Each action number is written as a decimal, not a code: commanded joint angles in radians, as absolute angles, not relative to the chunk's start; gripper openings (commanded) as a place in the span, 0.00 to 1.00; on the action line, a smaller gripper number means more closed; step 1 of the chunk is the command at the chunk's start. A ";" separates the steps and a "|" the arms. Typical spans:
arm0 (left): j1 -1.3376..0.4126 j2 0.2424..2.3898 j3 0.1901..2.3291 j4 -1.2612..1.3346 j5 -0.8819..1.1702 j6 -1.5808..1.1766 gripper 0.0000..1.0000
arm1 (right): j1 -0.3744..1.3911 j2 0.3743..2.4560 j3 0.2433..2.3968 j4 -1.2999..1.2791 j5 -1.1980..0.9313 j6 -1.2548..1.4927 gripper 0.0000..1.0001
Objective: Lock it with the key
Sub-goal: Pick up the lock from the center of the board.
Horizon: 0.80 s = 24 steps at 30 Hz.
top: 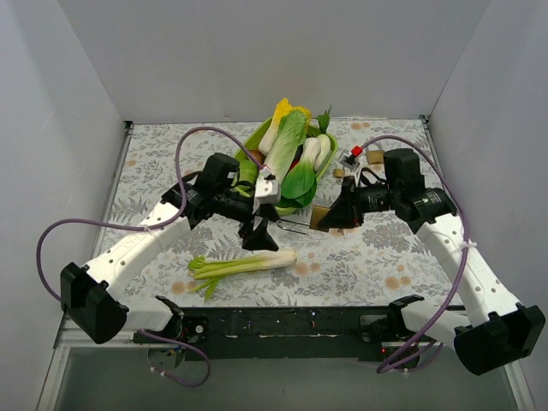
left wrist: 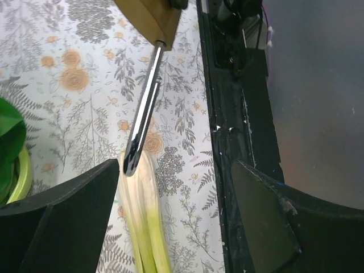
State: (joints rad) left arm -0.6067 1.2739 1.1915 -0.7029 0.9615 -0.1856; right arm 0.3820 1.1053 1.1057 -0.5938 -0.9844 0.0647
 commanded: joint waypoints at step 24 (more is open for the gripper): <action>-0.859 1.397 1.186 -0.396 0.815 -0.241 0.27 | 0.252 0.999 1.005 -0.729 -1.192 -0.055 0.01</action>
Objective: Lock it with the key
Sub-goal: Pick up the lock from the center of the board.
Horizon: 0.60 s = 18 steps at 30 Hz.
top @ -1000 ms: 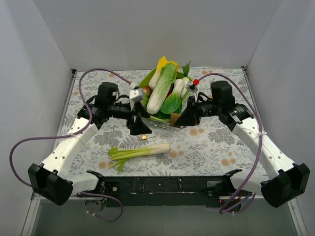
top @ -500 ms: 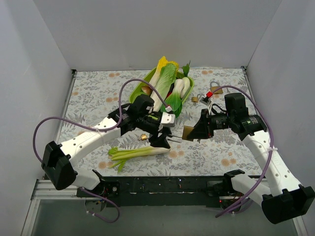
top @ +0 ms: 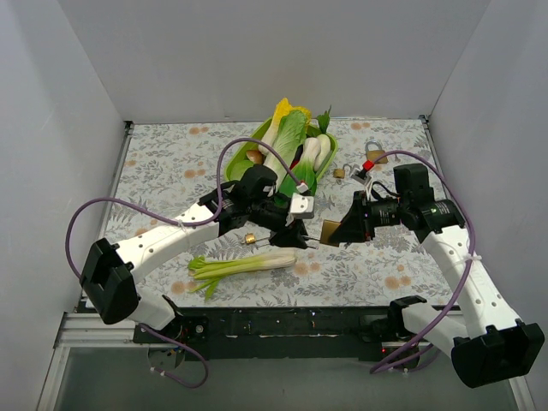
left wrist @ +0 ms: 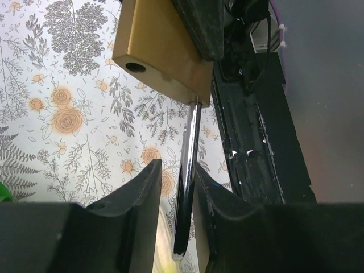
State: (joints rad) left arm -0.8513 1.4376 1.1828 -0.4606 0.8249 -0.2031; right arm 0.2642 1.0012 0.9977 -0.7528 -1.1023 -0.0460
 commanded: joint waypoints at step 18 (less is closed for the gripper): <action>-0.861 1.338 1.108 -0.239 0.772 -0.351 0.00 | 0.221 1.072 1.014 -0.788 -1.149 -0.080 0.75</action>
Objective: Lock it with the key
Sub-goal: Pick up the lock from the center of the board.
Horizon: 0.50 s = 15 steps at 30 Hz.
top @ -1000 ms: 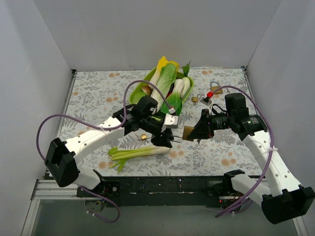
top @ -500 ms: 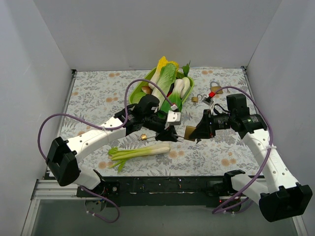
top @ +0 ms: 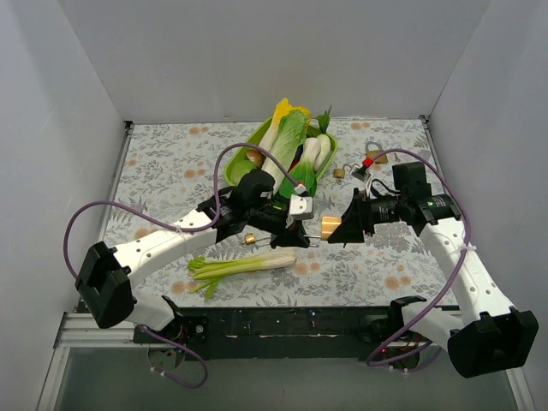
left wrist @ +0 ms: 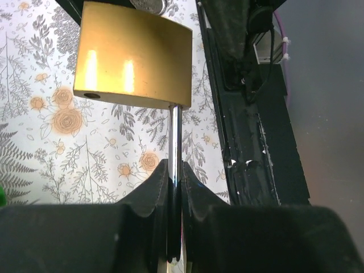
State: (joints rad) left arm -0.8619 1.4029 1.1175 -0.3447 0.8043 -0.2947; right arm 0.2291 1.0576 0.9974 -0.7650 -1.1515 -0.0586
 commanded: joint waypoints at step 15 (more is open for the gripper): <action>-0.842 1.368 1.135 -0.241 0.830 -0.436 0.00 | 0.117 1.071 1.160 -1.028 -1.025 -0.613 0.96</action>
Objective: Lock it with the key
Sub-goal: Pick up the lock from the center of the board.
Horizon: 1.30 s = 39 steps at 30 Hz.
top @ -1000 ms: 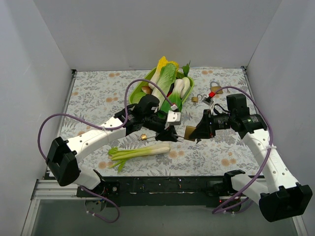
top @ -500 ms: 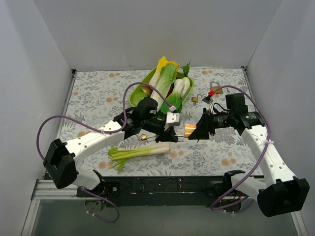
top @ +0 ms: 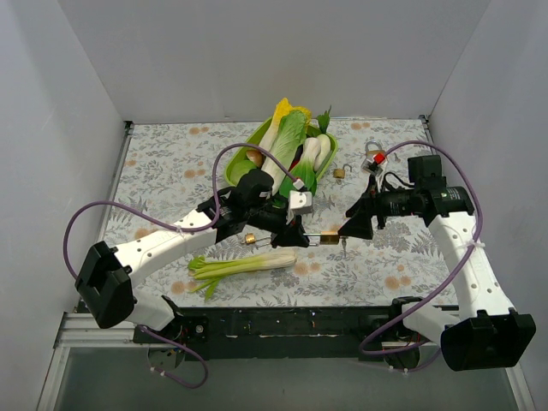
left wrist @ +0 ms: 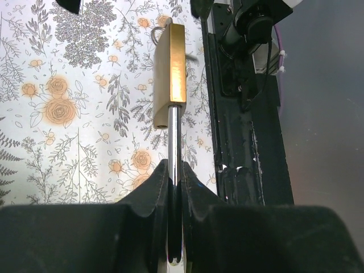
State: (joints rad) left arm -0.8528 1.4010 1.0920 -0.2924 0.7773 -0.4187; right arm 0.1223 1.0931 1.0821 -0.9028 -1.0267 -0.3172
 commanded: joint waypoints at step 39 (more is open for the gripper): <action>-0.838 1.431 1.229 -0.225 0.914 -0.500 0.00 | 0.311 1.057 1.040 -0.953 -1.054 -0.729 0.01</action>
State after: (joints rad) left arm -0.8433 1.4521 1.1740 -0.2935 0.8764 -0.4927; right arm 0.3035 1.0630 1.0485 -0.9745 -1.0443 -0.7456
